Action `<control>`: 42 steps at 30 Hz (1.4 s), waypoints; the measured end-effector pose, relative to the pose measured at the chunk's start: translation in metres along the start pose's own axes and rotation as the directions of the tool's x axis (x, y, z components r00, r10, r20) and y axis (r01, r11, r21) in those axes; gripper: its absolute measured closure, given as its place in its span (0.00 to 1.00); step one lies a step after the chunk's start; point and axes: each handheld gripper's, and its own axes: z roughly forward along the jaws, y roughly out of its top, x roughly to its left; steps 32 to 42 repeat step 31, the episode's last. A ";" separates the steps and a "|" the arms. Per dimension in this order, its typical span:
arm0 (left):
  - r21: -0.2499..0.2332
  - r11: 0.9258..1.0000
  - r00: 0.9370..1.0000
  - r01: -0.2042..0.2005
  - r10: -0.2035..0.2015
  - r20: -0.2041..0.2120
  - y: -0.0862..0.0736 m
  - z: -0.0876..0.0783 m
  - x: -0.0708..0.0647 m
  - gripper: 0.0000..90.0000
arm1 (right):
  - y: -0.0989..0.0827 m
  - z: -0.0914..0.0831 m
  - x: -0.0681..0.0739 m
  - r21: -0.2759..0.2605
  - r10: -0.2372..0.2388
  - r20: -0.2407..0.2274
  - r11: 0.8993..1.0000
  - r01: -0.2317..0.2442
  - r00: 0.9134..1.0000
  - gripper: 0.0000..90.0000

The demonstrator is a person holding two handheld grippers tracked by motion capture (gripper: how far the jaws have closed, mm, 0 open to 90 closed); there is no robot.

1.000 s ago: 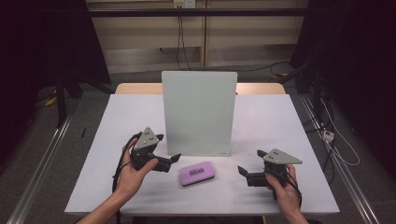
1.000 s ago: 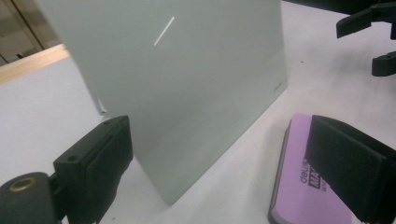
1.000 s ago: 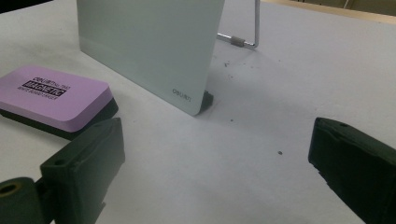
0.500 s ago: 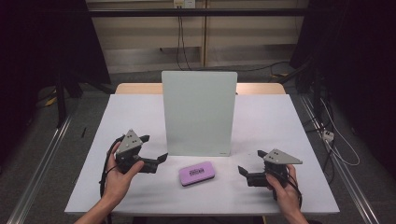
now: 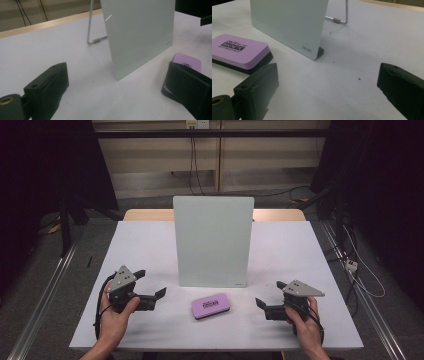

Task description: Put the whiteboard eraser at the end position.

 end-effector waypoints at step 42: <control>-0.020 0.998 0.997 0.056 -0.057 -0.060 -0.028 -0.011 0.007 0.06 | -0.002 -0.003 -0.001 0.007 0.017 0.015 1.000 -0.017 1.000 0.04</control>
